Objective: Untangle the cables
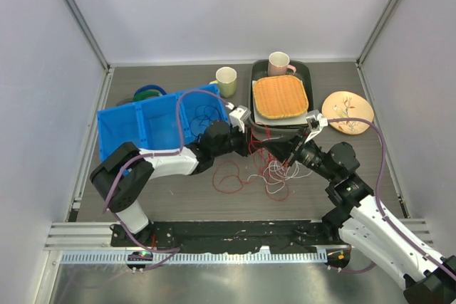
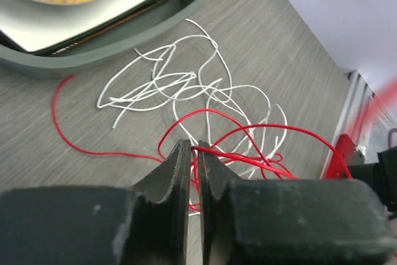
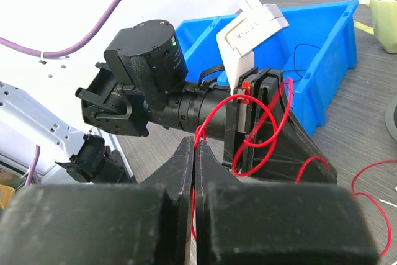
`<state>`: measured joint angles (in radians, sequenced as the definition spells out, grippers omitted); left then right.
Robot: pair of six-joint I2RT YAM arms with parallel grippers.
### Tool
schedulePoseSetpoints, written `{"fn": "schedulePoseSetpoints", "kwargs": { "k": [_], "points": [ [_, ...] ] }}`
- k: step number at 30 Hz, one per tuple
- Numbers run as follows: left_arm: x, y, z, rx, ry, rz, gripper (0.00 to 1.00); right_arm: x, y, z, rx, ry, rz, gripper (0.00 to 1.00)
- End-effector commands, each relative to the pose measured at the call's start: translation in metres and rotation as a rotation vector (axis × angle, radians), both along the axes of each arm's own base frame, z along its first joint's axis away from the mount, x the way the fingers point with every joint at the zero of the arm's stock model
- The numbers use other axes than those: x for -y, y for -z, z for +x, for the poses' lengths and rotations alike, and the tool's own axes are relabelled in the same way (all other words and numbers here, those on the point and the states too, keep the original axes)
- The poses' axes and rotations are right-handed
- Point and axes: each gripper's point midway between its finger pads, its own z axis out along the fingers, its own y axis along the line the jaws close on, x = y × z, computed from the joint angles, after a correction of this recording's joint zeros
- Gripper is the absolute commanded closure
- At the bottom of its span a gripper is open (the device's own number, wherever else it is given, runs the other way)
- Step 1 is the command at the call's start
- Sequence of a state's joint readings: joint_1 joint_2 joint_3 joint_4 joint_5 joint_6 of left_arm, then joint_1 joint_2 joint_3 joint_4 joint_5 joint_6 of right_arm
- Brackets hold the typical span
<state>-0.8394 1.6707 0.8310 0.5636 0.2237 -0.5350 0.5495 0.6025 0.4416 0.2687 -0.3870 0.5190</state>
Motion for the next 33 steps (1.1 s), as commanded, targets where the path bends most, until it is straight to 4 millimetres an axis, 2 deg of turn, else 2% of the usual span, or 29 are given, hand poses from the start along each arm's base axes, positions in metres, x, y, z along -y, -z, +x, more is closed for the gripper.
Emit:
{"fn": "schedulePoseSetpoints", "kwargs": {
  "k": [1, 3, 5, 9, 10, 11, 12, 13, 14, 15, 16, 17, 18, 21, 22, 24, 25, 26, 30, 31, 32, 33],
  "points": [
    [-0.010, -0.018, 0.023, 0.064, -0.145, -0.057, 0.93, 0.001, -0.021, 0.000, 0.049, 0.009, 0.042, 0.99],
    [-0.017, -0.016, 0.027, 0.067, -0.186, -0.046, 1.00, 0.002, -0.022, 0.001, 0.049, 0.018, 0.044, 0.99],
    [-0.025, -0.015, 0.030, 0.068, -0.226, -0.026, 1.00, 0.005, -0.019, 0.004, 0.038, 0.040, 0.034, 0.99],
    [-0.049, -0.015, 0.033, 0.050, -0.335, 0.017, 1.00, 0.024, -0.010, 0.026, -0.020, 0.208, -0.007, 0.99],
    [-0.055, -0.011, 0.031, 0.041, -0.353, 0.032, 1.00, 0.042, 0.004, 0.041, -0.079, 0.342, -0.040, 0.99],
    [-0.066, -0.009, 0.031, 0.034, -0.393, 0.053, 1.00, 0.054, 0.006, 0.050, -0.105, 0.428, -0.044, 0.99],
    [-0.072, -0.021, 0.030, 0.037, -0.419, 0.027, 1.00, 0.065, 0.014, 0.056, -0.139, 0.500, -0.060, 0.99],
    [-0.082, -0.018, 0.025, 0.031, -0.440, 0.035, 1.00, 0.089, 0.033, 0.066, -0.204, 0.653, -0.111, 0.99],
    [-0.090, -0.019, 0.023, 0.030, -0.461, 0.039, 1.00, 0.100, 0.035, 0.069, -0.225, 0.721, -0.121, 0.99],
    [-0.100, -0.039, 0.021, 0.056, -0.495, -0.001, 1.00, 0.112, 0.040, 0.071, -0.254, 0.794, -0.120, 0.99],
    [-0.111, -0.034, 0.017, 0.052, -0.520, 0.006, 1.00, 0.131, 0.049, 0.072, -0.280, 0.893, -0.155, 0.99],
    [-0.120, -0.033, 0.014, 0.049, -0.539, 0.020, 1.00, 0.138, 0.050, 0.072, -0.286, 0.934, -0.161, 0.99],
    [-0.131, -0.052, 0.011, 0.073, -0.572, -0.018, 1.00, 0.144, 0.050, 0.072, -0.296, 0.968, -0.152, 0.99],
    [-0.156, -0.054, -0.002, 0.063, -0.619, -0.002, 1.00, 0.165, 0.052, 0.068, -0.306, 1.074, -0.150, 0.99],
    [-0.165, -0.073, -0.007, 0.080, -0.634, -0.053, 1.00, 0.170, 0.056, 0.065, -0.323, 1.106, -0.143, 0.99],
    [-0.183, -0.074, -0.014, 0.065, -0.681, -0.034, 1.00, 0.185, 0.053, 0.061, -0.324, 1.180, -0.130, 0.99],
    [-0.200, -0.092, -0.017, 0.087, -0.741, -0.082, 1.00, 0.190, 0.057, 0.059, -0.333, 1.205, -0.143, 0.99],
    [-0.212, -0.087, -0.021, 0.059, -0.778, -0.061, 1.00, 0.197, 0.054, 0.057, -0.326, 1.242, -0.141, 0.99],
    [-0.263, -0.112, -0.039, 0.060, -0.936, -0.127, 1.00, 0.209, 0.056, 0.053, -0.335, 1.311, -0.162, 0.99],
    [-0.280, -0.106, -0.043, 0.055, -0.992, -0.090, 1.00, 0.211, 0.057, 0.052, -0.339, 1.322, -0.166, 0.99],
    [-0.294, -0.119, -0.051, 0.056, -1.029, -0.166, 1.00, 0.212, 0.056, 0.052, -0.342, 1.328, -0.160, 0.99],
    [-0.302, -0.123, -0.054, 0.062, -1.048, -0.177, 1.00, 0.212, 0.056, 0.052, -0.343, 1.329, -0.163, 0.99]
  ]
}}
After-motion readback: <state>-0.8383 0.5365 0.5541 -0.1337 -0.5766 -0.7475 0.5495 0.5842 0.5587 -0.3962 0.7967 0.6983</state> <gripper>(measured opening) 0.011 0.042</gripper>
